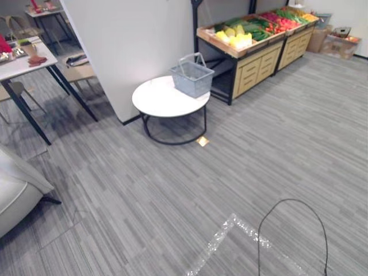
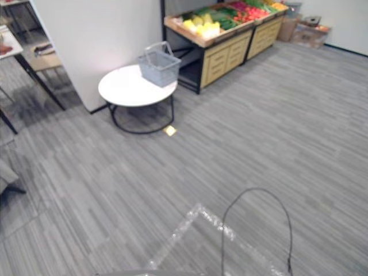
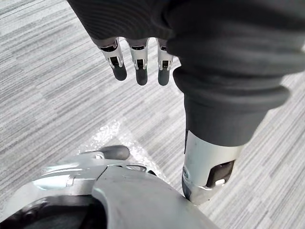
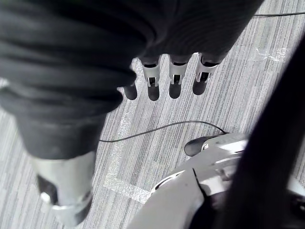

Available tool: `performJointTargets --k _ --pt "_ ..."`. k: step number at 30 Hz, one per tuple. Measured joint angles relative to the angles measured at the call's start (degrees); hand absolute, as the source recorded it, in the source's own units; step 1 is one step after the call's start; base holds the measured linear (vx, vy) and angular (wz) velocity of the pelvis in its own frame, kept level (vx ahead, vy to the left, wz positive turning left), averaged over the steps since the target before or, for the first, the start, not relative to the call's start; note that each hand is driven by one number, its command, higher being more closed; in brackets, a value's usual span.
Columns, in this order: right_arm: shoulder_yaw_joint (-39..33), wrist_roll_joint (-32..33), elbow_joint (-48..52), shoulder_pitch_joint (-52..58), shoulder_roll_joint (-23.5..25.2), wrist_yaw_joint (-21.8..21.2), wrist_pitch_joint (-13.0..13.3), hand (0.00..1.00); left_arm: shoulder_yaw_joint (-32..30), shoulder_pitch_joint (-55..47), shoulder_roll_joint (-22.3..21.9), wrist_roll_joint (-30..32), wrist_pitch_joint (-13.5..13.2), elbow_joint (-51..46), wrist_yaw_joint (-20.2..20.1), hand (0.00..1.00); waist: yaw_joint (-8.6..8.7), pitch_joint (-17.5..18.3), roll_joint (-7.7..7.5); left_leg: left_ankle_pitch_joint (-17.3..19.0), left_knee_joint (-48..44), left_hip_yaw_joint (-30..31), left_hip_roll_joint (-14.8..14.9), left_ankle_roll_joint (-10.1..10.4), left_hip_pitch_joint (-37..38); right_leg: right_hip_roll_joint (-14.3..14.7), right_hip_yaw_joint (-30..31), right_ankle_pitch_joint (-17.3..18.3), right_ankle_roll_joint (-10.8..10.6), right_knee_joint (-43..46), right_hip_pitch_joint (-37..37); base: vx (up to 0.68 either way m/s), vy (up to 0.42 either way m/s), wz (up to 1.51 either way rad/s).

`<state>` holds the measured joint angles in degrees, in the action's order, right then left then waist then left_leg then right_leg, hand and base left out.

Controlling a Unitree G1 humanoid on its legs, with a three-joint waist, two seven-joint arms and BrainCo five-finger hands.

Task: Pick vegetable in the basket

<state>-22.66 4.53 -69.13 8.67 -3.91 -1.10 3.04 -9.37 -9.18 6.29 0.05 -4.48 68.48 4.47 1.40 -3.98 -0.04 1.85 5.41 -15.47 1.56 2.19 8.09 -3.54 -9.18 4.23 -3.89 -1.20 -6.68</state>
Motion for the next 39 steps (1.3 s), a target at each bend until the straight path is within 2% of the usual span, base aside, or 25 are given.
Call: performJointTargets --k 3,12,16,19,25,39 --pt "-0.7 0.0 0.0 -0.4 0.1 -0.6 0.2 0.00 0.0 0.2 0.0 0.0 0.0 0.3 -0.4 0.00 0.04 -0.2 0.02 0.5 0.0 -1.3 0.1 0.7 1.2 0.1 0.2 0.0 -0.1 -0.8 -1.2 0.04 -0.035 -0.13" --pt "-0.9 0.0 0.1 -1.3 0.2 -0.3 0.3 0.00 0.1 1.0 0.1 -0.1 -0.5 0.9 -0.4 0.00 0.08 -1.4 0.09 0.6 0.3 -1.7 0.9 0.9 1.2 0.7 0.2 0.0 -0.1 -0.9 -1.1 -0.03 -0.047 -0.02" --pt "2.3 0.8 0.7 -1.1 -0.1 0.9 2.4 0.00 1.0 0.5 0.2 -4.0 -1.9 0.9 0.5 0.00 0.00 -1.4 -0.01 0.7 0.4 -2.7 1.5 1.0 1.2 1.4 1.0 -0.1 -0.1 -0.8 -0.6 -0.04 -0.050 -0.12" --pt "3.1 1.1 0.8 -0.9 -0.1 0.9 3.5 0.00 1.3 0.3 0.2 -4.3 -2.5 0.9 0.8 0.00 0.09 -1.5 -0.13 0.7 0.4 -3.1 1.8 1.0 1.2 1.7 1.3 -0.1 -0.1 -0.9 -0.5 -0.01 -0.062 -0.09" --pt "3.2 6.9 0.8 -0.4 -0.1 -1.9 3.4 0.00 1.8 0.4 0.5 -4.3 -2.6 0.9 -0.4 0.00 0.05 -1.5 -0.14 0.9 0.3 -3.1 1.8 1.3 1.2 1.8 1.3 -0.3 0.1 -1.8 -1.0 0.02 -0.042 0.01" --pt "0.6 9.4 0.7 -1.3 0.2 -1.4 3.4 0.00 0.5 0.6 0.3 -4.4 -2.6 0.9 -0.5 0.00 0.09 -1.8 0.04 1.3 0.1 -4.4 2.1 1.9 0.9 2.2 2.1 -0.3 0.1 -2.4 -0.5 0.00 -0.037 -0.03"
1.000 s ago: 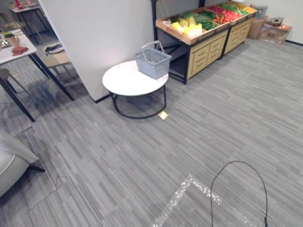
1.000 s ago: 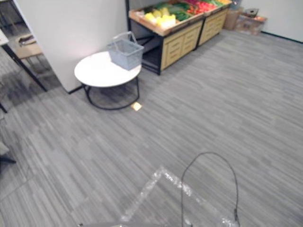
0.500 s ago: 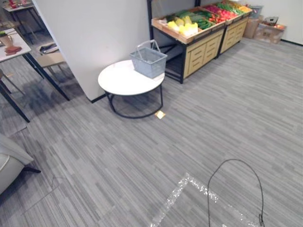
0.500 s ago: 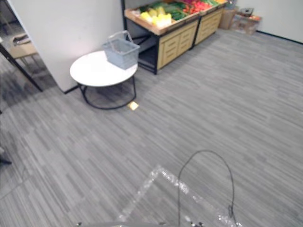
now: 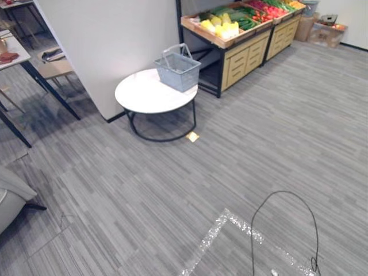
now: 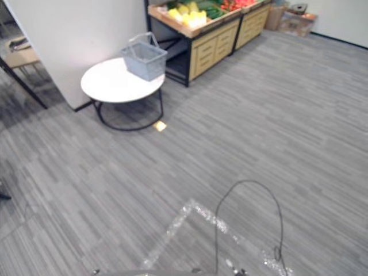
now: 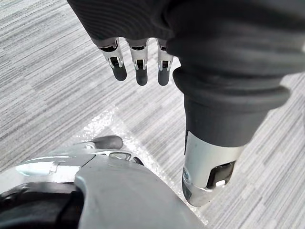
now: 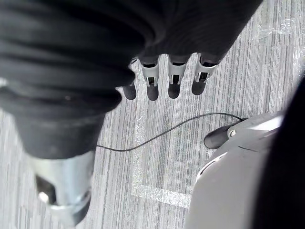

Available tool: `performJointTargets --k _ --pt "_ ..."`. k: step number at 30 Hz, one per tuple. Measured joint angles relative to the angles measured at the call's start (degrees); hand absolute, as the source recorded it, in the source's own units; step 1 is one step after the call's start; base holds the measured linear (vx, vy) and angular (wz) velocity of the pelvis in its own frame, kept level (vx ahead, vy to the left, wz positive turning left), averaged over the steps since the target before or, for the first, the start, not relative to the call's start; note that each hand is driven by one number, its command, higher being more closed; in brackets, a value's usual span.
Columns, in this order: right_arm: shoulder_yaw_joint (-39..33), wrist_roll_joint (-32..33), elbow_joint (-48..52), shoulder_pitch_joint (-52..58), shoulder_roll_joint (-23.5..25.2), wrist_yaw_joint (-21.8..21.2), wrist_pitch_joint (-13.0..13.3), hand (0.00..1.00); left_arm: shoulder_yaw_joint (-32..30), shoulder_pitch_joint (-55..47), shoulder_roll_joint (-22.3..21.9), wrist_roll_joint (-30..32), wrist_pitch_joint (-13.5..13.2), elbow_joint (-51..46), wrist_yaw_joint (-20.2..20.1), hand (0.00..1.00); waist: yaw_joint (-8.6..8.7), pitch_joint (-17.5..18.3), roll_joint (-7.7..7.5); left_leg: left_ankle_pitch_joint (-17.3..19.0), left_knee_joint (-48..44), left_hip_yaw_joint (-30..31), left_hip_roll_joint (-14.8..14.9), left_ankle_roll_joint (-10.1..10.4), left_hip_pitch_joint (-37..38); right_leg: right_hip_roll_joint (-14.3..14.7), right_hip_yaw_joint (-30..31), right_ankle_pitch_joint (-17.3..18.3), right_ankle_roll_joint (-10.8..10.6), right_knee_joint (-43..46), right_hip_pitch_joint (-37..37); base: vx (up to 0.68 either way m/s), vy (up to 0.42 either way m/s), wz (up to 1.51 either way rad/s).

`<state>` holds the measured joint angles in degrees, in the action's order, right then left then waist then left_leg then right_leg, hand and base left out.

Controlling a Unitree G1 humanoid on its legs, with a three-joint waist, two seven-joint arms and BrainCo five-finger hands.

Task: Pick vegetable in the basket

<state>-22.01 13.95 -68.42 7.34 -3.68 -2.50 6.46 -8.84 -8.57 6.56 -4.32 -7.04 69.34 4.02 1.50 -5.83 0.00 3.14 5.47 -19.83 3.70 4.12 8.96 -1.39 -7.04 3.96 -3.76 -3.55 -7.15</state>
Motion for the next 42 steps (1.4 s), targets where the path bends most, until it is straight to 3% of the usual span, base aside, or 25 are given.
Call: performJointTargets --k 3,6,7,8,9,10,11,14,16,18,20,21,22,23,24,27,29,30,31,32,34,36,38,41,42 --pt "0.1 -0.1 0.0 -0.9 0.0 0.4 0.0 0.00 -1.5 0.0 -0.2 -0.9 0.0 -0.6 0.2 0.00 -0.14 -0.5 0.02 0.3 -0.3 -1.1 0.8 0.5 0.1 0.7 1.0 0.0 0.3 -0.1 0.0 0.02 -0.069 -0.16" --pt "2.2 -0.5 0.0 -3.2 0.6 0.6 0.1 0.00 -2.9 0.6 0.2 -3.2 0.0 -2.9 0.4 0.00 -0.20 -3.4 -1.86 5.4 -21.8 -1.7 4.8 2.3 -8.9 0.4 1.4 1.3 2.4 2.7 0.8 0.00 -0.121 -0.06" --pt "2.4 -0.5 0.0 -3.1 0.3 0.6 0.1 0.00 -3.8 0.6 -0.1 -4.6 -0.2 -4.5 0.6 0.00 -0.20 -4.3 -1.75 5.6 -33.5 -1.4 7.6 2.0 -13.6 0.8 0.9 1.9 3.2 3.3 0.0 0.02 -0.157 0.10" --pt "2.3 -0.5 0.0 -3.1 -0.2 0.6 0.1 0.00 -4.5 0.9 -0.4 -4.6 -0.3 -5.0 0.6 0.00 -0.27 -5.2 -0.98 5.3 -38.5 -1.1 9.2 1.5 -15.2 1.3 0.7 2.2 3.7 3.7 -1.1 0.05 -0.110 0.18" --pt "2.3 -0.6 0.0 -2.6 -0.8 0.7 0.1 0.00 -4.7 1.3 -1.7 -4.7 -0.3 -5.5 0.7 0.00 -0.52 -6.7 0.57 3.7 -45.9 0.2 11.2 0.2 -17.1 2.0 0.5 3.0 4.3 4.2 -3.3 0.05 -0.050 0.15" --pt "2.4 -0.6 0.0 -2.4 -1.1 0.7 0.0 0.00 -5.0 1.3 -1.9 -4.7 -0.4 -5.6 0.6 0.00 -0.75 -7.3 0.57 1.7 -51.3 1.8 11.4 0.9 -19.7 1.6 0.5 4.7 4.9 5.0 -4.3 0.05 -0.020 0.15" --pt "2.4 -0.6 0.0 -2.4 -1.2 0.7 0.0 0.00 -5.1 1.3 -2.0 -4.8 -0.4 -5.6 0.6 0.00 -0.63 -7.3 0.65 2.2 -52.4 2.9 10.8 0.7 -20.6 1.1 0.6 5.7 5.4 5.7 -4.4 0.06 0.005 0.11" --pt "3.0 -0.8 0.0 -3.3 -1.9 0.7 0.0 0.00 -4.8 1.0 -2.2 -6.8 -0.3 -5.4 0.7 0.00 -0.75 -7.4 0.56 5.2 -45.0 4.7 6.7 0.6 -25.1 -1.8 1.6 7.3 5.0 7.0 -4.0 0.14 0.032 -0.08" --pt "4.0 -1.2 0.0 -3.9 -2.0 0.7 0.0 0.00 -4.7 0.6 -2.2 -6.8 -0.3 -5.4 0.8 0.00 -1.02 -7.4 0.56 3.9 -33.4 4.8 5.5 0.4 -26.3 -2.9 2.2 8.0 4.1 6.5 -4.1 0.22 0.096 -0.21" --pt "4.6 -2.6 0.4 -3.8 -2.2 0.9 0.1 0.00 -4.8 0.3 -2.7 -6.8 -0.3 -5.4 1.2 0.00 -1.49 -7.1 1.38 -1.5 -15.2 5.5 5.2 1.4 -25.7 -2.9 2.8 9.4 2.7 5.9 -4.6 0.24 0.147 -0.22" --pt "4.8 -2.7 0.6 -3.8 -2.8 1.2 0.1 0.00 -4.9 0.2 -3.4 -6.8 -0.3 -5.2 1.8 0.00 -1.89 -6.9 2.57 -2.7 -9.2 7.8 6.1 1.5 -27.7 -2.4 3.8 11.8 0.8 5.6 -6.4 0.43 0.312 -0.24" --pt "5.1 -2.7 0.6 -3.9 -2.7 1.5 0.1 0.00 -5.2 0.0 -3.2 -6.9 -0.3 -4.8 1.9 0.00 -2.00 -6.7 2.36 -6.6 -11.4 8.4 5.8 1.0 -28.1 -3.5 4.6 13.7 0.0 5.8 -7.5 0.45 0.358 -0.35" --pt "5.1 -2.7 0.6 -3.9 -2.6 1.6 0.1 0.00 -5.2 -0.3 -3.0 -6.8 -0.4 -4.3 1.8 0.00 -2.51 -6.1 1.77 -8.1 -13.2 7.8 5.0 0.6 -28.2 -5.0 5.0 14.5 0.5 6.0 -8.0 0.48 0.333 -0.53" --pt "5.4 -2.8 0.3 -4.0 -1.4 1.5 0.1 0.00 -5.3 -0.5 -2.0 -6.8 -0.5 -3.6 1.9 0.00 -3.08 -4.3 -0.59 -8.3 -15.7 7.1 3.0 0.2 -29.3 -7.5 7.1 14.6 0.7 8.0 -6.7 0.52 0.276 -0.50" --pt "5.9 -2.9 0.4 -4.0 -0.4 1.0 0.3 0.00 -5.3 -0.5 -1.4 -6.8 -0.6 -3.5 1.9 0.00 -3.20 -2.8 -1.81 -7.4 -16.2 6.2 1.5 -1.2 -29.9 -9.2 8.3 13.6 0.6 10.7 -4.5 0.54 0.254 -0.34" --pt "5.9 -4.6 0.4 -4.1 0.2 0.6 0.7 0.00 -5.8 0.1 -0.9 -6.8 -0.9 -3.3 1.9 0.00 -3.14 -1.8 -3.23 -4.5 -16.6 3.7 -1.8 -5.7 -26.9 -12.1 12.4 8.4 -0.2 21.5 -0.1 0.59 0.276 -0.11" --pt "4.7 -5.2 0.6 -4.1 0.2 0.6 0.9 0.00 -5.6 -0.2 -0.9 -6.8 -1.1 -3.4 1.9 0.00 -2.80 -1.8 -3.09 -1.3 -16.1 2.9 -2.6 -6.7 -21.5 -12.2 13.8 -0.5 -2.0 35.1 4.2 0.52 0.229 -0.25" --pt "4.6 -5.2 0.6 -4.0 0.1 0.7 1.3 0.00 -5.1 -0.3 -0.6 -6.8 -1.1 -3.4 1.9 0.00 -2.44 -1.9 -3.04 0.7 -14.6 2.6 -3.0 -6.9 -17.1 -12.4 13.7 -8.8 -4.0 44.8 7.4 0.54 0.227 -0.16" --pt "4.7 -5.3 1.2 -3.9 0.1 0.6 1.4 0.00 -3.6 -0.1 0.0 -6.8 -1.1 -3.5 1.8 0.00 -1.77 -2.2 -3.00 2.1 -13.6 2.5 -3.4 -7.3 -13.3 -12.9 12.6 -9.9 -5.2 55.0 11.4 0.53 0.205 -0.08" --pt "4.8 -5.5 1.5 -3.9 0.1 0.7 1.4 0.00 -3.1 0.0 0.3 -6.7 -1.1 -3.6 1.9 0.00 -1.39 -2.2 -3.02 2.6 -13.3 2.7 -3.6 -7.5 -11.6 -13.0 11.4 -9.2 -4.7 59.5 13.6 0.50 0.153 0.00" --pt "4.8 -7.2 2.4 -3.7 -0.5 0.9 1.5 0.00 -1.2 0.8 0.5 -6.6 -1.1 -3.7 2.0 0.00 0.00 -3.0 -2.23 3.8 -10.0 3.1 -3.7 -7.7 -3.6 -13.0 4.5 -0.7 -2.4 67.6 20.1 0.40 0.069 0.02" --pt "4.5 -7.2 2.5 -3.3 -0.9 1.2 1.5 0.00 -0.6 2.5 0.0 -6.6 -1.2 -3.7 2.3 0.00 0.21 -3.6 -1.18 4.8 -7.9 3.4 -3.2 -7.4 0.5 -12.8 -2.0 4.3 -0.1 63.2 23.3 0.31 0.001 0.12" --pt "4.3 -7.2 2.4 -3.1 -0.9 1.9 1.5 0.00 -1.4 4.3 -1.0 -6.6 -1.3 -4.0 2.4 0.00 0.36 -3.9 -0.95 6.7 -7.6 4.2 -2.8 -6.3 2.4 -12.7 -6.6 5.3 0.8 52.0 25.6 0.30 -0.101 0.29" --pt "2.7 -7.1 2.5 -2.7 -0.3 2.3 1.3 0.00 -4.1 5.2 -4.2 -6.6 -1.3 -4.3 2.6 0.00 1.57 -4.7 0.09 9.4 -7.5 6.1 -0.9 -3.3 5.0 -11.5 -8.5 3.0 -0.2 28.3 25.9 0.39 -0.221 0.32" --pt "2.1 -7.2 2.8 -2.5 -0.3 2.5 1.3 0.00 -5.6 5.2 -5.3 -6.6 -1.3 -4.4 3.0 0.00 1.56 -4.9 0.56 10.8 -7.6 6.3 0.4 -1.6 5.9 -10.8 -7.9 -1.1 -0.5 19.0 25.8 0.48 -0.286 0.12"
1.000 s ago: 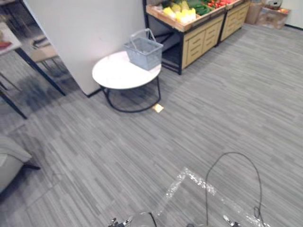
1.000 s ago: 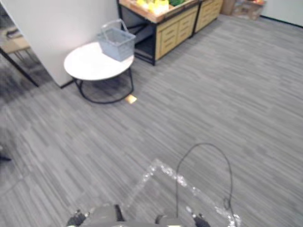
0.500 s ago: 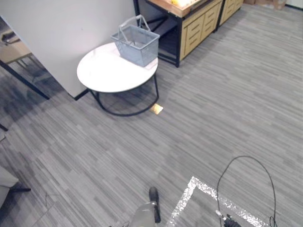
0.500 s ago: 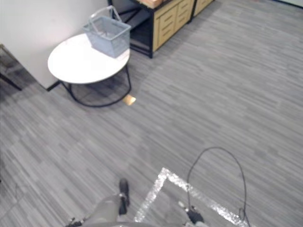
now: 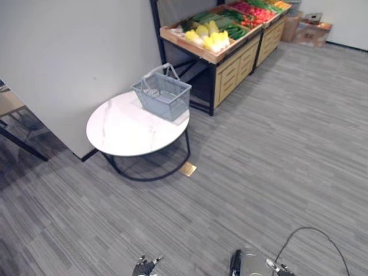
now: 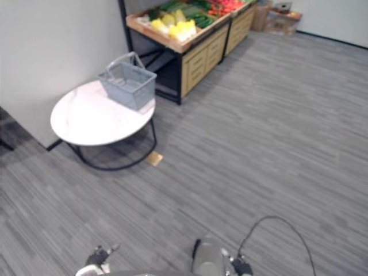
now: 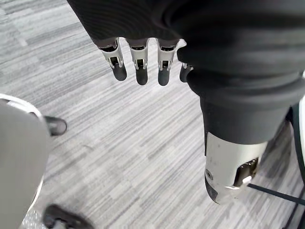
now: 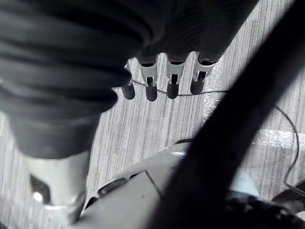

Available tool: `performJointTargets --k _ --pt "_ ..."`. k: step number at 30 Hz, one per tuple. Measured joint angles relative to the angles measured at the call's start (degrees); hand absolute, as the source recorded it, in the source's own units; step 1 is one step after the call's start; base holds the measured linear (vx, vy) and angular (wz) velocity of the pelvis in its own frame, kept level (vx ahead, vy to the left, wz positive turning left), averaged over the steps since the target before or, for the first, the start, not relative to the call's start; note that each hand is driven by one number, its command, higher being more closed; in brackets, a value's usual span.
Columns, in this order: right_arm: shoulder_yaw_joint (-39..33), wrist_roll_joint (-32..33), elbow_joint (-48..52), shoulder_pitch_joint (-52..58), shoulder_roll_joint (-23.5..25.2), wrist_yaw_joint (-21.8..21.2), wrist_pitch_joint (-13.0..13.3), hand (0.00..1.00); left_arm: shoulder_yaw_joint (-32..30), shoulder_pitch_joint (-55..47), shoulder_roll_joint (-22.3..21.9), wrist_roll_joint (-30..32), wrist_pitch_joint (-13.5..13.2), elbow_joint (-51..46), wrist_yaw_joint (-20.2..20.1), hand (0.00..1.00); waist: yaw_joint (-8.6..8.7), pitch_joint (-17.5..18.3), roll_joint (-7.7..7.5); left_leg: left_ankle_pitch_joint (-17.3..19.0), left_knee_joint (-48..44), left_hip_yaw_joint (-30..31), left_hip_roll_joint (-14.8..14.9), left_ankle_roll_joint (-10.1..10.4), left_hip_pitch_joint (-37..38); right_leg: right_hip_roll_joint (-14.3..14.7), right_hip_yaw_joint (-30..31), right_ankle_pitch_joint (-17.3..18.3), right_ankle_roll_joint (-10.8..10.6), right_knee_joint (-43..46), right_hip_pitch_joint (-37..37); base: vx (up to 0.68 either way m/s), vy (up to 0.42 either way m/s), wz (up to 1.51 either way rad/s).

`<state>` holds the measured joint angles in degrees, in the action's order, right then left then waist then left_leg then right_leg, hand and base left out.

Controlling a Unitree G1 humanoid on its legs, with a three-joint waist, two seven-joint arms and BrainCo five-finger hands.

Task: Pick vegetable in the basket

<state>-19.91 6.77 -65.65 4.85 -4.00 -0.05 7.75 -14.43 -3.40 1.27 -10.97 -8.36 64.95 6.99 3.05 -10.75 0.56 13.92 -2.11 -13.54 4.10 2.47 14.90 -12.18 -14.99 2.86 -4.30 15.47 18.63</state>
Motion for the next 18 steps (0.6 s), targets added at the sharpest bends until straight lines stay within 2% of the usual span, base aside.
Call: performJointTargets --k 1,2,3,4,5,6,8,9,10,11,12,13,14,15,16,17,18 --pt "0.0 0.0 0.0 0.0 0.0 0.2 0.0 0.00 -0.9 0.1 -0.2 0.0 0.0 0.0 0.1 0.00 -0.07 -0.2 0.00 0.8 0.0 0.0 0.7 0.9 0.6 0.3 0.6 -2.3 -0.2 -4.2 -0.2 0.48 -0.317 0.05" --pt "-0.2 0.0 0.0 -0.1 0.1 0.4 0.0 0.00 -2.7 0.5 -0.5 0.0 0.0 0.3 0.4 0.00 -0.09 -0.9 -0.35 2.7 0.3 0.3 2.4 2.0 2.3 1.1 1.3 -8.7 -1.1 -7.0 -1.1 0.49 -0.348 0.00" --pt "-0.7 -0.1 0.1 -0.3 -0.1 0.4 -0.1 0.00 -4.7 1.0 -1.4 0.0 0.1 1.2 0.4 0.00 -0.25 -1.5 1.13 3.5 0.3 0.0 4.2 1.8 3.9 3.3 1.2 -9.1 0.0 -2.6 -0.4 0.49 -0.347 -0.04" --pt "-1.0 -0.2 0.3 -0.5 0.0 0.4 0.0 0.00 -5.2 1.2 -1.7 0.0 0.1 1.2 0.2 0.00 -0.33 -1.6 1.39 2.5 0.0 0.1 4.8 1.7 4.4 3.8 1.2 -6.7 1.5 0.5 0.6 0.58 -0.442 -0.16" --pt "-1.8 -0.4 0.6 -0.7 0.2 0.3 0.0 0.00 -6.5 1.1 -1.9 0.0 0.1 1.1 -0.2 0.00 -0.30 -1.8 1.30 -0.6 -0.4 0.2 5.7 2.5 5.4 4.2 1.3 -2.7 3.2 5.1 1.4 0.48 -0.367 -0.13" --pt "-2.2 -0.5 0.7 -0.6 0.3 0.3 -0.1 0.00 -7.6 1.0 -2.2 -0.1 0.1 1.1 -0.4 0.00 -0.28 -1.7 1.38 -2.8 -1.5 0.3 6.3 3.3 6.0 4.6 1.1 -0.4 3.6 6.9 0.7 0.57 -0.441 -0.11" --pt "-2.3 -0.7 0.7 -0.3 0.0 0.2 -0.1 0.00 -8.6 0.9 -3.0 -0.1 0.1 1.0 -0.6 0.00 -0.21 -1.4 2.20 -5.5 -9.5 1.9 8.6 3.7 3.9 5.8 -0.1 2.1 4.1 6.2 -2.8 0.41 -0.279 0.11" --pt "-2.3 -0.9 0.6 0.0 -0.6 0.2 -0.1 0.00 -8.6 0.9 -2.9 -0.1 0.1 0.9 -0.8 0.00 -0.13 -1.2 2.46 -8.2 -19.3 4.7 10.1 5.4 -0.2 6.3 -1.1 2.9 4.1 4.9 -5.5 0.49 -0.259 0.34" --pt "-2.0 -1.9 0.6 0.4 -0.6 0.0 -0.2 0.00 -8.6 1.0 -2.7 -0.2 0.1 0.3 -0.9 0.00 -0.12 -1.3 2.43 -17.8 -33.8 8.3 11.8 7.6 -7.3 6.7 -2.3 4.5 4.9 3.6 -9.5 0.66 -0.256 0.29" --pt "-1.8 -1.9 0.6 0.4 -0.8 -0.1 -0.2 0.00 -8.9 0.7 -2.6 -1.0 0.1 0.0 -1.0 0.00 -0.43 -1.7 2.16 -21.4 -42.8 7.4 13.7 8.1 -11.0 7.1 -2.4 5.7 6.0 2.5 -12.4 0.57 -0.177 0.14" --pt "-1.7 -1.8 0.5 0.2 -1.0 -0.1 -0.2 0.00 -8.9 0.8 -2.5 -2.4 0.1 -0.1 -1.1 0.00 -0.68 -1.8 2.32 -18.7 -50.9 5.2 14.9 6.9 -14.5 7.3 -2.0 6.3 6.4 0.8 -15.4 0.47 -0.099 -0.09" --pt "-1.5 -1.8 0.5 0.1 -1.2 -0.1 -0.2 0.00 -8.9 0.8 -2.5 -2.5 0.1 -0.1 -1.0 0.00 -1.05 -1.8 2.27 -16.0 -54.3 2.8 14.9 6.7 -16.4 7.3 -1.4 6.4 6.4 -1.0 -18.0 0.36 -0.058 -0.19" --pt "-1.3 -1.8 0.4 -0.1 -1.8 -0.1 -0.2 0.00 -8.5 0.8 -2.5 -2.6 0.1 -0.7 -1.0 0.00 -1.65 -1.8 2.24 -12.5 -55.6 -0.2 14.8 6.0 -18.8 7.2 -0.8 6.5 6.3 -3.5 -21.1 0.35 -0.041 -0.20" --pt "-1.3 -1.7 0.0 -0.3 -1.8 -0.1 -0.2 0.00 -8.1 0.7 -2.4 -2.8 -0.1 -1.0 -1.0 0.00 -1.76 -1.8 2.23 -10.9 -55.1 -1.4 14.6 5.7 -20.1 7.1 -0.8 6.5 6.3 -4.5 -22.3 0.38 0.009 -0.21" --pt "-1.4 -1.7 -0.6 -0.9 -1.8 -0.1 -0.4 0.00 -7.7 0.8 -2.3 -3.7 -0.4 -1.3 -1.0 0.00 -2.11 -1.9 2.14 -8.1 -51.6 -3.7 14.0 5.3 -22.4 6.7 -0.9 6.3 5.7 -6.3 -24.4 0.30 0.041 -0.19" --pt "-1.8 -1.7 -0.6 -1.4 -1.8 0.0 -0.4 0.00 -7.4 0.7 -2.2 -4.2 -0.5 -1.5 -1.0 0.00 -2.16 -2.0 2.01 -6.8 -46.6 -5.3 13.1 5.0 -23.8 6.2 -0.6 6.1 5.2 -7.6 -25.9 0.35 0.087 -0.23" --pt "-2.1 -1.7 -0.5 -1.6 -1.8 0.1 -0.5 0.00 -6.3 0.7 -1.9 -4.3 -0.6 -1.7 -0.9 0.00 -2.15 -2.1 1.70 -6.4 -37.6 -6.7 10.9 5.2 -24.8 5.3 -0.5 6.3 3.9 -9.0 -27.6 0.24 0.091 -0.16"
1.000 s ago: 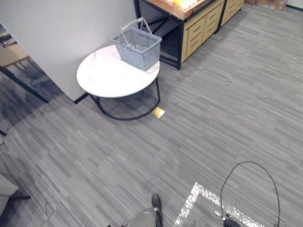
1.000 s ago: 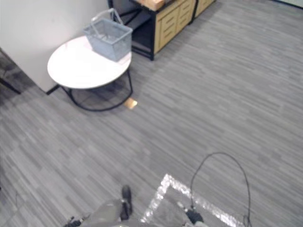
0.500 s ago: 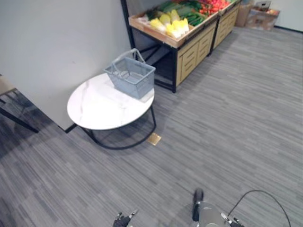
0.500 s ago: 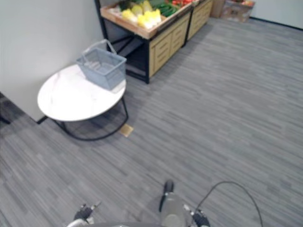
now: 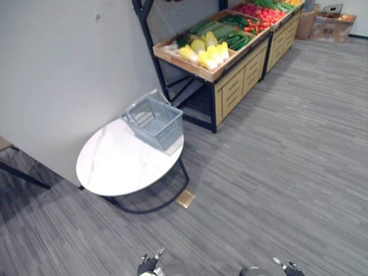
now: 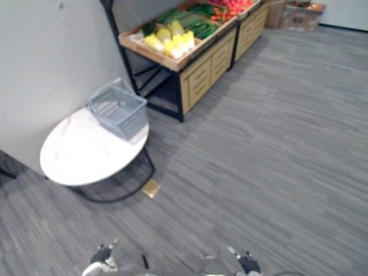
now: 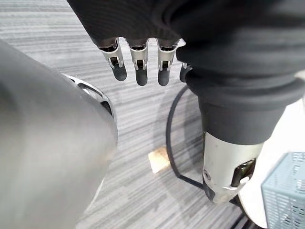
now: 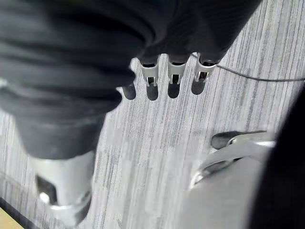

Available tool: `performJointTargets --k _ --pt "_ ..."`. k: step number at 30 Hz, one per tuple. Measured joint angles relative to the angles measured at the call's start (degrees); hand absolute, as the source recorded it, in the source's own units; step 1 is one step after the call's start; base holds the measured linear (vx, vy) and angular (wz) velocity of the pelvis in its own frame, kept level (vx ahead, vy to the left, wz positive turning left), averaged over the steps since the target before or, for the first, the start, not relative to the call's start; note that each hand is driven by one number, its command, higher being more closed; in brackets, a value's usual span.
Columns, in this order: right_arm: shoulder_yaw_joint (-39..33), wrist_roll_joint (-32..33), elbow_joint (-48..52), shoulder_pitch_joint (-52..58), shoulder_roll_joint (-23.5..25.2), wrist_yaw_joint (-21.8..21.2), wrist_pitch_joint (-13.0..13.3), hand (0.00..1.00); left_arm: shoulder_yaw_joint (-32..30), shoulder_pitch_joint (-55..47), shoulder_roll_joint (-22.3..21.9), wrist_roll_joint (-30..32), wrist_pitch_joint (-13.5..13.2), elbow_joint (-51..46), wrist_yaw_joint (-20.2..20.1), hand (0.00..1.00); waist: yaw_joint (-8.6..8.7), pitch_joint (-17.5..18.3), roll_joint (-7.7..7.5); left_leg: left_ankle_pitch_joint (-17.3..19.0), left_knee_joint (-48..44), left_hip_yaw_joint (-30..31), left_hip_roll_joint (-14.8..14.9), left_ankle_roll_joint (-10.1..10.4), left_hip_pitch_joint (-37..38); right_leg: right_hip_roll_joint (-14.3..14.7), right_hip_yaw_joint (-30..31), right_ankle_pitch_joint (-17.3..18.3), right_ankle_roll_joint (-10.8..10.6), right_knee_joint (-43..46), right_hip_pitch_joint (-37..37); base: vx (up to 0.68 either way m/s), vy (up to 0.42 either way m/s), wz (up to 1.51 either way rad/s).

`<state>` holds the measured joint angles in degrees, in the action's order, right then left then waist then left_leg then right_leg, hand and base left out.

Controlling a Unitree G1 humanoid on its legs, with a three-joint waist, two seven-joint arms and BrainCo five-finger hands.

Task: Pick vegetable in the basket

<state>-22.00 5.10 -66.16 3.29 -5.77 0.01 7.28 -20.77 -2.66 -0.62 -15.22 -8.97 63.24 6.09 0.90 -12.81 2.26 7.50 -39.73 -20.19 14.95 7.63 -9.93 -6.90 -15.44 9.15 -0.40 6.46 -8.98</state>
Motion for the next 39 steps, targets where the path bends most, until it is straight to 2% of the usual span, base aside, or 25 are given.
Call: performJointTargets --k 1,3,4,5,6,7,9,12,14,15,16,17,18,19,20,21,23,25,27,28,30,31,34,37,39 --pt "-0.1 0.0 0.1 0.0 0.0 0.1 0.0 0.00 0.7 0.0 0.1 0.0 -0.1 0.0 0.1 0.00 0.02 0.0 -0.12 -0.2 6.0 0.0 -1.7 -0.2 0.1 -0.6 0.0 0.0 -0.8 -0.5 -0.7 0.32 0.152 -0.11" --pt "0.2 0.0 0.5 0.3 0.2 0.3 0.0 0.00 1.1 -0.1 -0.2 0.0 -0.5 0.0 0.4 0.00 0.01 0.1 0.04 -5.6 31.0 0.4 -6.5 -2.2 1.0 -1.9 0.1 1.3 -3.5 -2.5 -3.5 0.36 0.231 -0.07" --pt "0.7 0.0 0.7 0.6 0.5 0.3 0.0 0.00 0.6 -0.1 -0.4 -0.1 -0.5 -0.1 0.5 0.00 -0.11 0.1 0.08 -6.1 34.0 0.4 -6.6 -2.5 0.7 -2.1 0.1 1.8 -4.3 -2.6 -4.1 0.38 0.301 -0.06" --pt "2.0 0.0 1.8 1.5 0.7 0.4 0.2 0.00 -0.2 -0.5 -0.7 -0.3 -0.5 -0.6 0.5 0.00 -0.20 0.2 0.14 -6.5 35.6 0.2 -5.8 -3.4 -0.5 -2.3 0.2 3.2 -5.9 -2.4 -5.2 0.51 0.366 -0.08" --pt "3.3 -0.1 2.5 2.5 1.3 0.5 0.2 0.00 -1.0 -1.1 -0.8 -0.3 -0.6 -1.9 0.5 0.00 -1.07 1.2 -0.42 -9.9 32.4 -2.4 -6.1 -5.1 -1.0 -3.7 0.5 4.7 -6.8 -2.3 -6.5 0.53 0.343 -0.07" --pt "3.9 -0.1 2.4 2.8 1.8 0.7 0.2 0.00 -1.6 -1.5 -0.4 -0.3 -0.6 -2.3 0.6 0.00 -1.26 2.2 -2.15 -10.1 30.5 -4.7 -6.5 -5.5 -1.3 -4.9 1.4 4.9 -6.0 -2.6 -6.9 0.47 0.251 -0.06" --pt "4.1 -0.1 2.4 2.7 2.5 0.6 0.2 0.00 -1.7 -1.5 0.3 -0.4 -0.9 -2.2 0.9 0.00 -1.46 3.2 -3.69 -7.5 28.3 -5.7 -8.0 -8.0 -2.1 -6.5 4.2 3.1 -4.1 -2.5 -6.5 0.44 0.222 0.03" --pt "4.6 -0.2 1.6 1.8 3.4 0.1 0.2 0.00 -1.1 -1.6 1.5 -0.3 -0.9 -1.2 1.1 0.00 -1.38 5.3 -5.83 -4.3 26.0 -5.9 -11.1 -10.6 -1.1 -9.4 8.6 -1.2 -4.6 0.2 -6.0 0.49 0.258 0.15" --pt "4.5 -0.5 0.5 1.1 3.6 -0.3 0.4 0.00 1.4 -1.6 2.8 0.3 -0.7 0.2 1.3 0.00 -1.35 6.9 -5.68 -2.0 25.9 -5.5 -12.0 -11.1 0.5 -9.8 10.4 -4.7 -5.2 8.6 -2.7 0.47 0.199 0.07" --pt "4.3 -0.5 0.5 1.0 3.5 -0.4 0.5 0.00 2.5 -1.7 3.0 0.4 -0.4 0.3 1.4 0.00 -1.27 6.8 -5.34 -0.6 27.4 -4.6 -12.6 -10.6 3.6 -10.1 12.6 -8.2 -8.7 19.5 1.4 0.27 0.136 0.03" --pt "4.3 -0.5 0.5 0.9 3.4 -0.4 0.5 0.00 3.3 -1.7 3.1 0.6 -0.3 0.6 1.4 0.00 -1.11 6.7 -5.59 -0.2 28.6 -4.4 -12.8 -10.2 5.6 -10.4 14.2 -10.9 -9.8 25.7 3.7 0.31 0.144 0.17" --pt "4.6 -0.6 0.4 1.0 3.0 -0.3 0.5 0.00 5.8 -2.0 4.1 0.8 -0.2 0.7 1.5 0.00 -0.39 6.3 -5.70 1.0 29.9 -4.2 -13.5 -10.4 9.3 -10.3 16.8 -15.1 -12.0 38.6 8.2 0.31 0.083 0.28" --pt "4.6 -0.6 0.2 1.4 2.6 -0.3 0.5 0.00 8.3 -2.2 4.8 1.0 -0.2 0.8 1.5 0.00 0.12 6.1 -5.98 2.3 30.0 -3.5 -13.7 -10.5 12.8 -10.1 17.1 -14.7 -11.7 49.7 12.6 0.32 0.069 0.29" --pt "4.8 -0.6 0.2 1.7 2.4 -0.3 0.5 0.00 9.2 -2.2 4.9 1.3 0.0 0.9 1.5 0.00 0.47 6.1 -5.84 2.7 30.4 -3.1 -13.8 -10.5 14.4 -9.9 16.4 -13.9 -10.4 53.3 14.4 0.32 0.046 0.32" --pt "5.0 -0.6 0.2 1.8 2.2 -0.3 0.5 0.00 10.7 -1.8 4.9 2.5 0.3 1.9 1.4 0.00 0.67 5.9 -5.28 3.1 31.7 -2.5 -13.9 -10.4 17.5 -9.6 13.9 -9.3 -9.7 57.8 18.1 0.33 0.034 0.35" --pt "4.8 -0.6 0.2 2.0 2.0 -0.1 0.4 0.00 11.8 -1.5 4.9 3.0 0.3 2.6 1.4 0.00 0.91 5.9 -4.70 3.0 32.9 -1.7 -13.9 -10.3 19.6 -9.2 11.0 -4.9 -7.0 57.1 21.2 0.32 0.020 0.41" --pt "4.4 -0.6 0.2 2.2 2.0 -0.1 0.4 0.00 11.7 -1.0 4.5 3.0 0.3 2.8 1.5 0.00 1.90 5.6 -4.16 3.0 33.6 0.9 -13.6 -10.3 20.7 -8.8 6.3 -1.5 -4.0 48.0 23.7 0.31 -0.075 0.74" --pt "3.8 -0.3 0.3 2.4 2.3 0.1 0.4 0.00 10.1 -0.9 3.6 3.0 0.3 2.6 1.7 0.00 2.11 5.2 -3.52 3.0 34.5 3.9 -13.1 -10.0 21.4 -7.1 5.9 -1.3 -3.6 32.3 23.3 0.29 -0.191 0.94" --pt "3.8 -0.1 0.5 2.7 2.4 0.4 0.4 0.00 7.4 -1.0 3.0 3.0 0.2 1.7 1.9 0.00 1.95 5.0 -4.04 3.5 35.6 8.6 -13.3 -6.4 21.4 -6.0 11.8 -5.5 -5.1 10.6 20.5 0.31 -0.354 1.02" --pt "3.9 -0.1 0.5 2.7 2.4 0.4 0.4 0.00 6.5 -1.0 2.8 3.0 0.2 1.8 2.1 0.00 1.82 4.9 -4.33 3.9 35.4 9.6 -13.0 -5.5 21.6 -5.4 12.6 -8.7 -6.9 9.8 19.7 0.29 -0.369 0.70" --pt "4.0 -0.1 0.8 2.4 -0.2 0.7 0.4 0.00 1.6 -1.9 -1.1 3.1 0.1 1.1 2.2 0.00 -0.10 4.2 -0.18 3.9 36.0 10.3 -9.2 -3.4 22.1 -2.6 9.1 -5.9 -5.4 10.5 18.4 0.27 -0.324 0.43" --pt "4.0 -0.1 0.8 2.3 -0.3 0.8 0.4 0.00 0.7 -1.9 -1.5 3.4 0.1 1.1 2.2 0.00 0.06 4.3 0.10 3.3 36.3 10.5 -8.8 -2.7 22.2 -2.5 8.2 -5.1 -4.9 11.4 18.4 0.27 -0.327 0.68" --pt "4.6 -0.1 1.0 2.4 0.0 0.7 0.4 0.00 -2.9 -2.2 -1.7 5.3 0.2 1.2 1.5 0.00 0.05 4.4 -0.55 -1.1 38.8 11.6 -6.7 -0.6 23.0 -1.9 3.0 -1.4 -3.6 12.5 16.1 0.15 -0.244 0.73" --pt "4.5 -0.1 1.0 1.8 0.5 0.5 0.4 0.00 -6.2 -2.3 -1.7 5.3 0.4 1.2 0.9 0.00 -0.35 4.3 -1.21 -3.0 36.1 11.4 -5.5 -0.9 21.1 -1.4 -0.6 -1.0 -3.0 9.0 12.6 0.09 -0.171 0.52" --pt "3.8 -0.1 0.9 2.0 0.8 0.2 0.4 0.00 -6.1 -2.2 -1.4 5.3 0.4 0.4 0.4 0.00 0.10 4.1 -1.91 -3.8 32.2 9.1 -4.9 -1.1 18.3 -2.7 -4.2 -1.2 -2.8 7.2 10.1 0.06 -0.070 0.85"
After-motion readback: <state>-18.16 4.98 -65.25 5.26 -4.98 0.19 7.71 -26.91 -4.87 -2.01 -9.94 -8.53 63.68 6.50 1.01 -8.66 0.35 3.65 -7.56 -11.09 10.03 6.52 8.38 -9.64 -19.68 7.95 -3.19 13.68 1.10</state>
